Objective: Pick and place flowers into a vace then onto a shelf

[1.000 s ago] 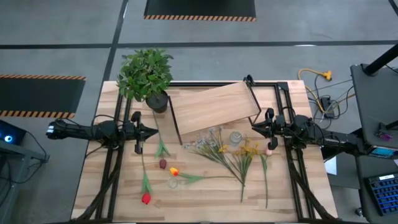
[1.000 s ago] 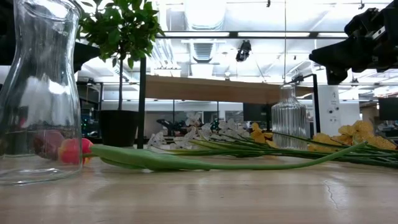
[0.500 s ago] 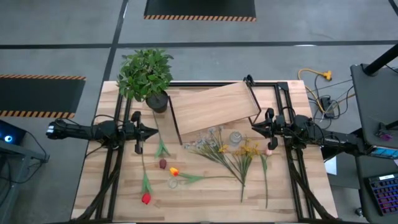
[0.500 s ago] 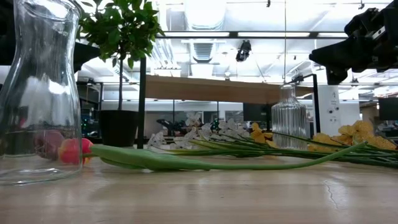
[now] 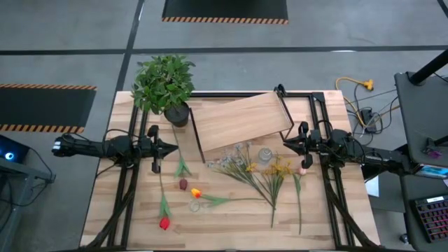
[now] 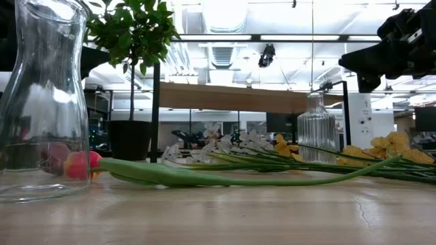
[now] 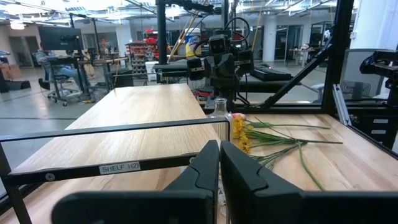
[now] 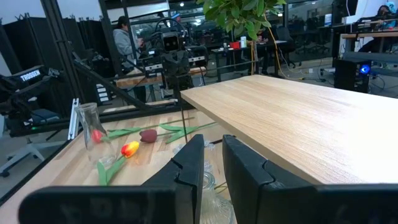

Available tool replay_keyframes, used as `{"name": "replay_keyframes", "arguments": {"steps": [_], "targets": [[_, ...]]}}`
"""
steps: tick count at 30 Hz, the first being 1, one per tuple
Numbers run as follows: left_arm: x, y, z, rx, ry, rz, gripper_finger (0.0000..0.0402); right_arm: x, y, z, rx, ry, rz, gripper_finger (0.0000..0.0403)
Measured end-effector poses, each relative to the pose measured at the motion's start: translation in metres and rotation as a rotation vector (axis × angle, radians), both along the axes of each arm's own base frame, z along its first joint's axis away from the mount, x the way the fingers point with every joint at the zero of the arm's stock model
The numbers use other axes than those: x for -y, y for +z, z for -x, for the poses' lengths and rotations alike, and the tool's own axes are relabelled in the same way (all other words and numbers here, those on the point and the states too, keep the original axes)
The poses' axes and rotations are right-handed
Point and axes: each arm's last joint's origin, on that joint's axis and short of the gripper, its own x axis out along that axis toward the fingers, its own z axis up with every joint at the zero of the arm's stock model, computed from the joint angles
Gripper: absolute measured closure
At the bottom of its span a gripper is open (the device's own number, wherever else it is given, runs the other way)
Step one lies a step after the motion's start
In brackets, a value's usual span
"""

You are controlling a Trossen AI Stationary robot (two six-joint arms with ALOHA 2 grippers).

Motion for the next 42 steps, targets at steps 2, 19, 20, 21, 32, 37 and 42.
{"name": "replay_keyframes", "arguments": {"steps": [2,19,20,21,32,37,42], "targets": [[0.0,0.0,0.0,0.0,-0.002,0.0,0.0402,0.0,0.0,0.0,0.0,0.0,0.0,0.0351],[0.0,0.0,0.0,0.0,-0.003,0.0,0.0402,0.0,0.0,0.0,0.0,0.0,0.0,0.0351],[0.0,0.0,0.0,0.0,-0.003,0.0,0.0402,0.0,0.0,0.0,0.0,0.0,0.0,0.0351],[0.0,0.0,0.0,0.0,-0.003,0.0,0.0402,0.0,0.0,0.0,0.001,0.0,0.0,0.0351],[0.0,0.0,0.0,0.0,0.0,0.0,0.0402,0.0,0.0,0.0,0.001,0.0,0.0,0.0351],[0.0,0.0,0.0,0.0,0.002,0.0,0.0402,0.0,0.003,0.0,0.028,-0.006,0.003,0.0351],[0.0,0.0,0.0,0.0,0.004,-0.002,0.0402,0.0,0.013,0.001,0.138,-0.003,-0.016,0.0351]]}}
